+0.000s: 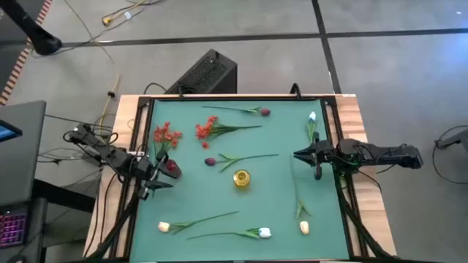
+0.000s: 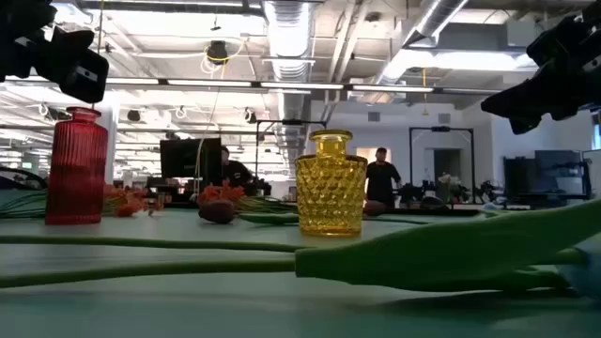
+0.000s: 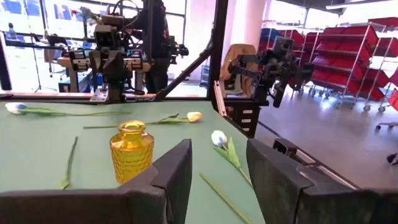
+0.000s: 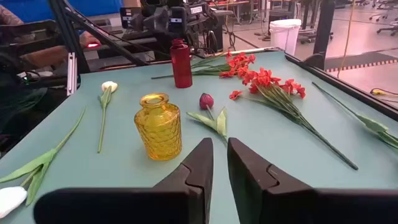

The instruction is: Sort flowers into vase by color

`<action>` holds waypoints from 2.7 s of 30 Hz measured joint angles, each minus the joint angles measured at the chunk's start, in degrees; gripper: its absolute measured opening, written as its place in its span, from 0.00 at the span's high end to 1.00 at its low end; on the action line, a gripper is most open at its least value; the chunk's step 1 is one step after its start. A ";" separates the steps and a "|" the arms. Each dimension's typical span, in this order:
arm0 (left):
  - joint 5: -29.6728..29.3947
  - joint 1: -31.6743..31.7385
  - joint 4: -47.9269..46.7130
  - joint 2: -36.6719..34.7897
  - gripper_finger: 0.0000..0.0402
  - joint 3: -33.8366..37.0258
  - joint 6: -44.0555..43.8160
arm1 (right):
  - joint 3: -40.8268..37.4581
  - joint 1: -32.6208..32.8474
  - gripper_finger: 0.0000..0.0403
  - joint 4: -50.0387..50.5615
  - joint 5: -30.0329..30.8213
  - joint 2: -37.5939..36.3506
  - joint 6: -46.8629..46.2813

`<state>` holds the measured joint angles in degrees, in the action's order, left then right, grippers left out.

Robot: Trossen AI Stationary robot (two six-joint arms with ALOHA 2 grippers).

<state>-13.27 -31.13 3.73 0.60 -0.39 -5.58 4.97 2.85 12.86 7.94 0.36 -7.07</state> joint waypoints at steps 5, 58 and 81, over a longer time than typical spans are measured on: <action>0.01 -0.01 0.02 0.00 0.65 0.01 0.00 | 0.00 0.00 0.81 0.00 0.00 -0.02 0.00; 0.00 -0.01 0.02 0.00 0.65 -0.01 0.00 | 0.00 0.00 0.81 0.00 0.00 -0.02 0.00; -5.67 0.01 3.32 0.00 0.65 0.00 2.41 | -0.08 -0.04 0.81 -0.88 0.05 -0.02 0.00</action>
<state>-18.94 -31.12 7.05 0.60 -0.39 -3.17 4.89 2.81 11.98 7.99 0.34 -7.07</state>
